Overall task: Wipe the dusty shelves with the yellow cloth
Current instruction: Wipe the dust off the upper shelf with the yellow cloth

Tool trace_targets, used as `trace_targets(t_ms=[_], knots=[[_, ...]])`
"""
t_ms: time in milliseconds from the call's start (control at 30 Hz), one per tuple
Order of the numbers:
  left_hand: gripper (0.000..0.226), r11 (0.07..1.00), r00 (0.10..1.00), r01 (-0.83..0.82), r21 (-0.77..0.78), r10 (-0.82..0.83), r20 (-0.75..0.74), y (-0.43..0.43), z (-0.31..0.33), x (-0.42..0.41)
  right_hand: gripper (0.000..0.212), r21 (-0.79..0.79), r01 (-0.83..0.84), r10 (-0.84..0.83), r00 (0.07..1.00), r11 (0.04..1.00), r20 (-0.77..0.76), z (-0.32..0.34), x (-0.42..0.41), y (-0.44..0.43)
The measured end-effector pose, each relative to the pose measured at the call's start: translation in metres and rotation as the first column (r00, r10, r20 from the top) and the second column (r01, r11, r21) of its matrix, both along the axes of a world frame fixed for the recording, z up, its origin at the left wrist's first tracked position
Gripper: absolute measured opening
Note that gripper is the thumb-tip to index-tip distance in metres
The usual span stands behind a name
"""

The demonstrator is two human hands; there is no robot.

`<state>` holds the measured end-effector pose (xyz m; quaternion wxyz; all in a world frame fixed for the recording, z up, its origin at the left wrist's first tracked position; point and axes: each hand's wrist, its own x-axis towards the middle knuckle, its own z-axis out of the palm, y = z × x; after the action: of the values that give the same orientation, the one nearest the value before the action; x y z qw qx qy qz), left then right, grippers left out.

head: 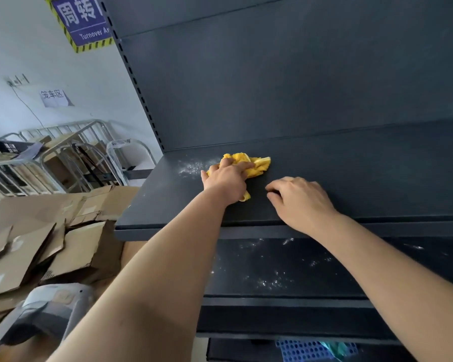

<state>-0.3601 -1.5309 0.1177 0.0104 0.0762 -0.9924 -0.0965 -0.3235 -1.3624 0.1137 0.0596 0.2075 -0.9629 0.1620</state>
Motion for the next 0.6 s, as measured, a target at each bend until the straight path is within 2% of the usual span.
trace_targets(t_ms=[100, 333, 600], knots=[[0.052, 1.0, 1.0, -0.01, -0.018, 0.011, 0.016, -0.015, -0.002, -0.013, 0.035, 0.027, 0.019, -0.019, 1.0, 0.999, 0.009, -0.001, -0.005, -0.017], [0.055, 0.997, 0.997, -0.077, -0.022, 0.078, 0.029, -0.055, 0.0, -0.042, 0.033, 0.071, 0.101, -0.101, 0.995, 0.992, -0.01, -0.002, -0.013, -0.042], [0.062, 0.984, 0.988, -0.148, -0.096, 0.153, 0.036, -0.1, -0.001, -0.061, 0.035, 0.086, 0.053, -0.053, 0.999, 0.995, -0.003, -0.002, -0.02, -0.079]])
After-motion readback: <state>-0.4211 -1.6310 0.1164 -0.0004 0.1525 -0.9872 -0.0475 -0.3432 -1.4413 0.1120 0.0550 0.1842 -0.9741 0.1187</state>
